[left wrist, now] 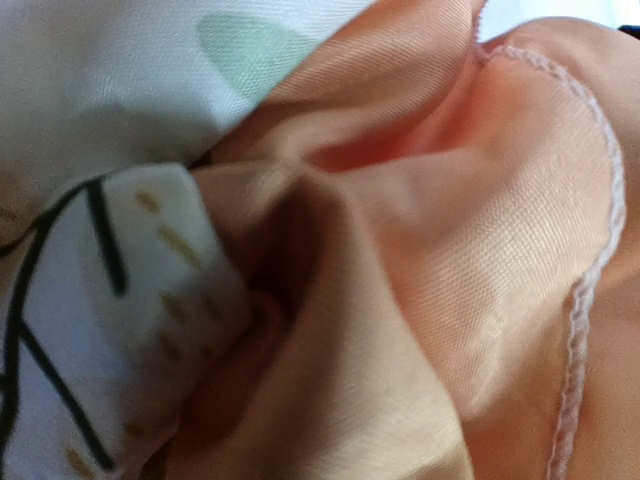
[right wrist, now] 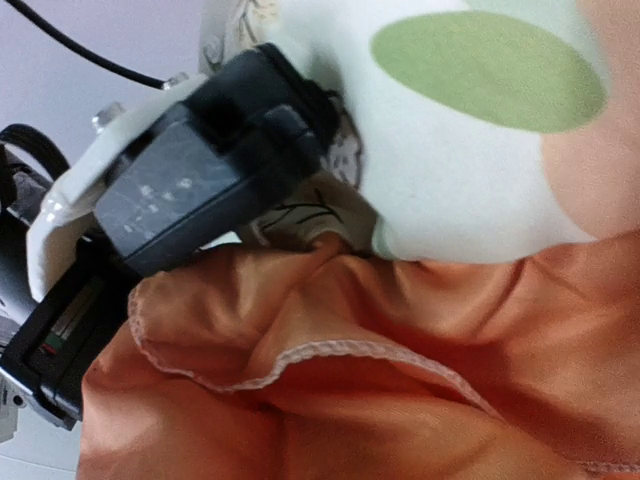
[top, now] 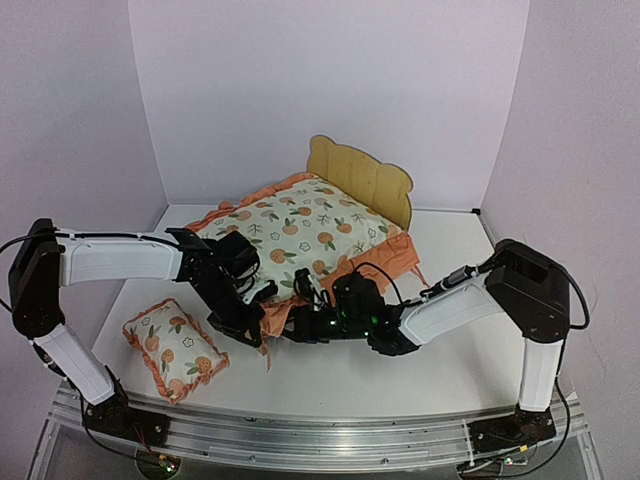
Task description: Set up the pet bed
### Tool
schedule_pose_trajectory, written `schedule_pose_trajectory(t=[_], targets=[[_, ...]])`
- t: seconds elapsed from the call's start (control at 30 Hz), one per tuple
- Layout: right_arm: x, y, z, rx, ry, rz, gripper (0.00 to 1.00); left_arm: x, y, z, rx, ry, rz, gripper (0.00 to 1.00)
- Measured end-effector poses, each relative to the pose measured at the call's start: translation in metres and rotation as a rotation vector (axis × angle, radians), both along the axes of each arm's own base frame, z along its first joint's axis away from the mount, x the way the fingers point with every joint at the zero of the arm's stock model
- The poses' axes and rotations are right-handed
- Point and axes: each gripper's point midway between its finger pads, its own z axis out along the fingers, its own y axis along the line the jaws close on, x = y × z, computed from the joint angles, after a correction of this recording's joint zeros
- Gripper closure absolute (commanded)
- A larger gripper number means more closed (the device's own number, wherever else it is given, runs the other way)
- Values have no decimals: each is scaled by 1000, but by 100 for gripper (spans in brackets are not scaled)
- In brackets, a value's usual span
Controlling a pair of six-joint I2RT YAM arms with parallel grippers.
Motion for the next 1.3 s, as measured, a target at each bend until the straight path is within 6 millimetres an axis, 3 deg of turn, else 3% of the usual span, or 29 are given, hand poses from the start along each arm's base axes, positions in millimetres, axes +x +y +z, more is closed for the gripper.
schedule_pose_trajectory(t=[0.17,0.33,0.6,0.87,1.17,1.3], targets=[[4,-3,-7,-36,-6,-22,74,0,1,0,4,3,3,100],[6,5,-2,-26,-21,-13,70,0,2,0,5,4,4,100],[4,14,-11,-38,-39,13,70,1,3,0,7,7,8,100],[1,22,-17,-39,-51,33,99,2,4,0,9,12,14,100],[-3,13,-17,-44,-59,31,100,0,4,0,-4,30,22,100],[-8,3,-4,-35,-67,30,100,-1,3,0,-20,49,29,100]])
